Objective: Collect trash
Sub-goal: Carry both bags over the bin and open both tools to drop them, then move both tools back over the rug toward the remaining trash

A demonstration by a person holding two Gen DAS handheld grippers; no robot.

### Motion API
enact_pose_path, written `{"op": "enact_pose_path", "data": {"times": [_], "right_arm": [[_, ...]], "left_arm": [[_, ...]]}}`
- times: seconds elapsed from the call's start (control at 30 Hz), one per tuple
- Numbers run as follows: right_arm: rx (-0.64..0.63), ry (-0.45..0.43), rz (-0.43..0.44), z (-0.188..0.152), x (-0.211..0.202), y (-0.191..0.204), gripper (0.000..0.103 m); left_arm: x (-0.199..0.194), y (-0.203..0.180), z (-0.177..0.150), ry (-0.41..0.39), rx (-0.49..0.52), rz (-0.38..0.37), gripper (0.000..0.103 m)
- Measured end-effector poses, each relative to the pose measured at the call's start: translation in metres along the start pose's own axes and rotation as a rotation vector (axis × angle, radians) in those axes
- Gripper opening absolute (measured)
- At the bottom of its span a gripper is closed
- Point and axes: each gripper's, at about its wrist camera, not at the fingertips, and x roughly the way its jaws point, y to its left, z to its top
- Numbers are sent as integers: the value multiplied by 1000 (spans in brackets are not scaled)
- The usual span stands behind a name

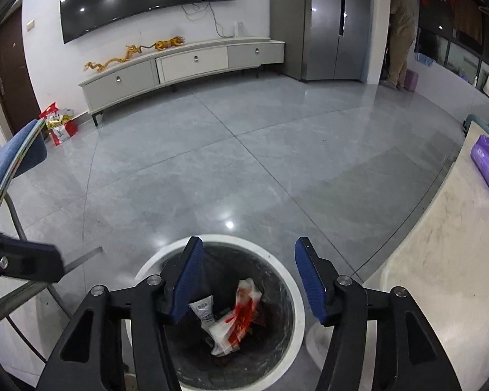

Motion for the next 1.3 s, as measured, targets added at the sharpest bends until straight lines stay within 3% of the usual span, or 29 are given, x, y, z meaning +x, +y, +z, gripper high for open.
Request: {"op": "enact_pose_path", "data": {"times": [0.2,0.57,0.7,0.77,0.93,1.13,1.3], "right_arm": [[-17,-22,26,-7,-31,4,58],[-127,-185,148,6,-154,68,73],[-193,-250,189,8,-202,98,82],[-219,-272,202,9,-221,111,88],[-276,-323,244,9,-261,148,95],[-318,-398,288,12,-299,193,101],[-349,-434,317,10,-320,233,102]], "left_arm": [[-47,-16,-16,-80,72,22,35],[-231,-3,-75,-451,67,112,36],[-295,18,-110,-570,61,189,38],[-324,33,-132,-610,56,238,52],[-384,71,-186,-726,11,384,61],[-437,118,-250,-837,-72,529,66],[-461,150,-290,-900,-144,592,66]]}}
